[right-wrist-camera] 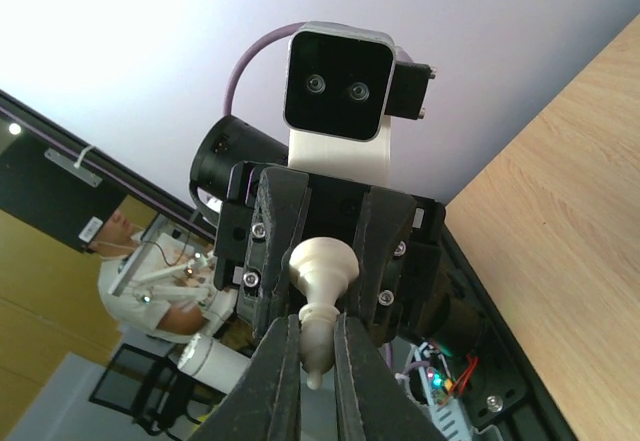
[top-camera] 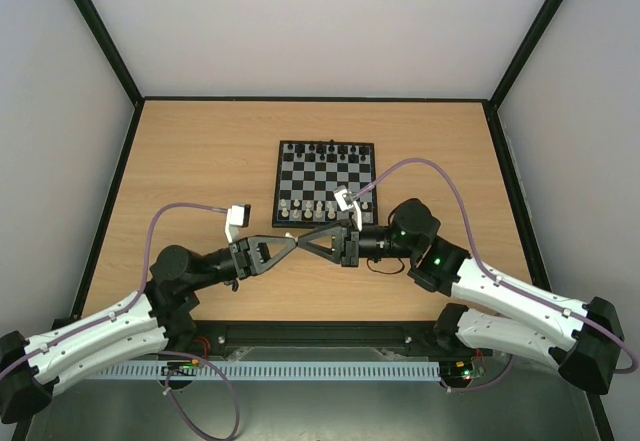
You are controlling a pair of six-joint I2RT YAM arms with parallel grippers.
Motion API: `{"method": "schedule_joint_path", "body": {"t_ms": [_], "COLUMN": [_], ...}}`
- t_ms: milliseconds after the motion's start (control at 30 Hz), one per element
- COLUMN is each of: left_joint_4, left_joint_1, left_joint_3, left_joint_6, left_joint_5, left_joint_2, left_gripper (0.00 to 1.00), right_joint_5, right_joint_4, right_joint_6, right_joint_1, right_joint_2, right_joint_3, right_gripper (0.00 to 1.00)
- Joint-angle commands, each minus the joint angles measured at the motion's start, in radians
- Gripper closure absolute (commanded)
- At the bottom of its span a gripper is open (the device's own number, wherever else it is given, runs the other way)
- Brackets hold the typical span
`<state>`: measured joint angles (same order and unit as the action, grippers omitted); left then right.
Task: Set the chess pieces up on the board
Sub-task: Place the chess piece on the chessboard.
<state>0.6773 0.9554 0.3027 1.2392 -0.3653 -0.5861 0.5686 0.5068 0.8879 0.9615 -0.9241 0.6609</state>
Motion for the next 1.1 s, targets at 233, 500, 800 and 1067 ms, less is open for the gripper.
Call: {"method": "schedule_joint_path", "body": {"t_ms": [233, 500, 800, 1067], "left_joint_4": [-0.164, -0.621, -0.824, -0.857], "left_joint_1": [0.008, 0.006, 0.006, 0.006], "left_joint_3": [0.024, 0.131, 0.154, 0.144], "left_joint_6": [-0.106, -0.246, -0.300, -0.328], "left_joint_5": [0.060, 0.287, 0.404, 0.434], "left_joint_2": [0.067, 0.243, 0.252, 0.217], "left_gripper": [0.46, 0.09, 0.01, 0.01], "right_joint_5": [-0.111, -0.343, -0.739, -0.847], "right_joint_4": [-0.284, -0.846, -1.298, -1.446], "right_joint_6": [-0.108, -0.246, -0.377, -0.424], "right_joint_1": [-0.003, -0.009, -0.013, -0.058], "right_joint_2": [0.039, 0.006, -0.321, -0.558], "right_joint_3": [0.145, 0.396, 0.701, 0.834], "right_gripper": [0.98, 0.98, 0.99, 0.96]}}
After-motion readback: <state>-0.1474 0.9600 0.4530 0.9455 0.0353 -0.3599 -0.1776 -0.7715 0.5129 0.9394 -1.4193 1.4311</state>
